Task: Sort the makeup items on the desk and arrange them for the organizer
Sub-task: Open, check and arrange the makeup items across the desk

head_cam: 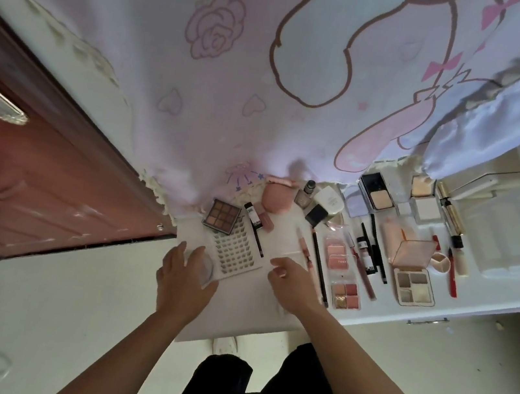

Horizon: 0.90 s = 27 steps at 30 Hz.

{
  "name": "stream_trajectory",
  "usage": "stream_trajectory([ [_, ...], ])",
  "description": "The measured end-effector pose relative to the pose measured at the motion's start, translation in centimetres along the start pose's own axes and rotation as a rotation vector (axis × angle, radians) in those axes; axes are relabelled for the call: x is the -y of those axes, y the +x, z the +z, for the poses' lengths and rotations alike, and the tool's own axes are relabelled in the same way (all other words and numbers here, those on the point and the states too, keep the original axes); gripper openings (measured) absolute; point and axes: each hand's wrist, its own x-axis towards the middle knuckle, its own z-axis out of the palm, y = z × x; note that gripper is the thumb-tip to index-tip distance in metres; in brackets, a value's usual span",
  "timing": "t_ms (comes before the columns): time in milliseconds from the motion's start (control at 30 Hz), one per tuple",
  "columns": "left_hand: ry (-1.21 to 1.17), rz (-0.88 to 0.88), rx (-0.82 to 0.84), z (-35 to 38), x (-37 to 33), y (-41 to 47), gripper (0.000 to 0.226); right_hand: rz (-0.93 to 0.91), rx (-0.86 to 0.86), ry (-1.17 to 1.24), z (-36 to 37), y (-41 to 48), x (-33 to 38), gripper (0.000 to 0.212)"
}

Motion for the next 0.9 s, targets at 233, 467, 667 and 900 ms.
stream_trajectory([
  [233, -0.023, -0.018, 0.113, -0.3, 2.1, 0.7, 0.04, -0.052, 0.154, -0.102, 4.0, 0.9, 2.4, 0.036],
  [467, -0.296, -0.119, 0.009, -0.7, 2.3, -0.4, 0.067, -0.044, 0.189, -0.095, 5.7, 0.7, 2.1, 0.034],
  [667, -1.123, -0.387, 0.27, -2.7, 2.1, -0.2, 0.069, -0.014, 0.15, 0.335, 4.2, 0.3, 3.1, 0.022],
  [900, -1.811, -0.523, 0.422, -4.5, 0.8, 0.6, 0.036, -0.01, 0.038, 0.589, 0.8, -1.2, 4.9, 0.019],
])
